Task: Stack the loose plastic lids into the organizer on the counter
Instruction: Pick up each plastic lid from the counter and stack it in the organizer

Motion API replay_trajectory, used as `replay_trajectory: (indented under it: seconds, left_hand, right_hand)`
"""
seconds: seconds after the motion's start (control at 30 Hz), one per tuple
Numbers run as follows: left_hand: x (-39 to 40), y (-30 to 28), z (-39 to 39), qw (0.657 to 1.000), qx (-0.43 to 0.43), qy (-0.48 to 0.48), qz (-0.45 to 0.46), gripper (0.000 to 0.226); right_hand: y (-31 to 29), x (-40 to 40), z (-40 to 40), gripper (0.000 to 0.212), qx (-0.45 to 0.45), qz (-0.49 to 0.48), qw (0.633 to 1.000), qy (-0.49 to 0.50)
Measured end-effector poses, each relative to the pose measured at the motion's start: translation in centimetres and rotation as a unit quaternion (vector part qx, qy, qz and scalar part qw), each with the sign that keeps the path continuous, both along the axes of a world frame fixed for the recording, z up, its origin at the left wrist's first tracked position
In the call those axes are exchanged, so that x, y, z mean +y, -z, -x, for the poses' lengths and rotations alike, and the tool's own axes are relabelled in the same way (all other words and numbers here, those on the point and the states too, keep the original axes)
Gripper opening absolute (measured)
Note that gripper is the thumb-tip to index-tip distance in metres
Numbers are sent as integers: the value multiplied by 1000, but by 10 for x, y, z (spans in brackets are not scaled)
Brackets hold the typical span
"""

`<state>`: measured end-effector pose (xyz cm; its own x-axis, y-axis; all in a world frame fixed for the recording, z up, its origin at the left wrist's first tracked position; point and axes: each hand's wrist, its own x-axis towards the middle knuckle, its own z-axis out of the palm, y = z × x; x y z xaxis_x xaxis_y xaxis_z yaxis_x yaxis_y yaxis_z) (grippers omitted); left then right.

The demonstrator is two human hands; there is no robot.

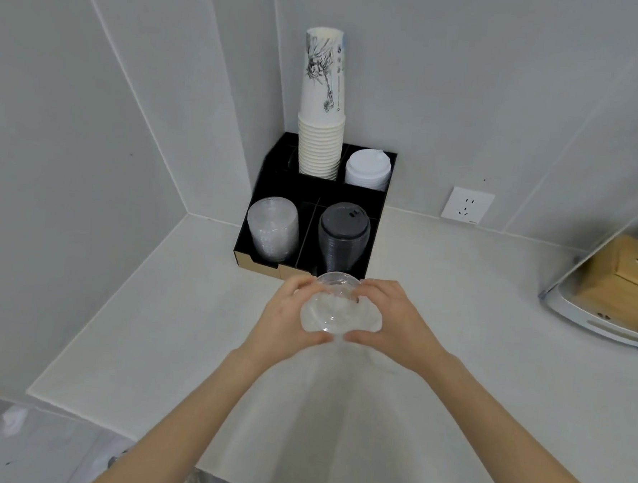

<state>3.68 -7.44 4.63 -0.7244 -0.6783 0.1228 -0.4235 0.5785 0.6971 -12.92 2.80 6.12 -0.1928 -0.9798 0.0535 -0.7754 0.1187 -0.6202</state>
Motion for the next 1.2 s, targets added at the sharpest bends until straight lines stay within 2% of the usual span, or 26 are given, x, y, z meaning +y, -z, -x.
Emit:
replay_trajectory:
  seconds: [0.4,0.7,0.87,1.2]
  left_hand:
    - [-76,-43,5,993,36,-99,55,70]
    - [-137,-47,9,988,7,-143,55,72]
    - [-160,-40,7,989,-16,-144,30,72]
    - [-184,-16,6,987,-67,-148,-12,72]
  right_hand:
    - [-48,-103,16,63,96,53,990,-89]
    - [-52,-174,16,64,140,58,983,-99]
    - [-40,-200,15,64,142,33,984,-107]
    - [-22,-234,12,63,179,-77,971,-138]
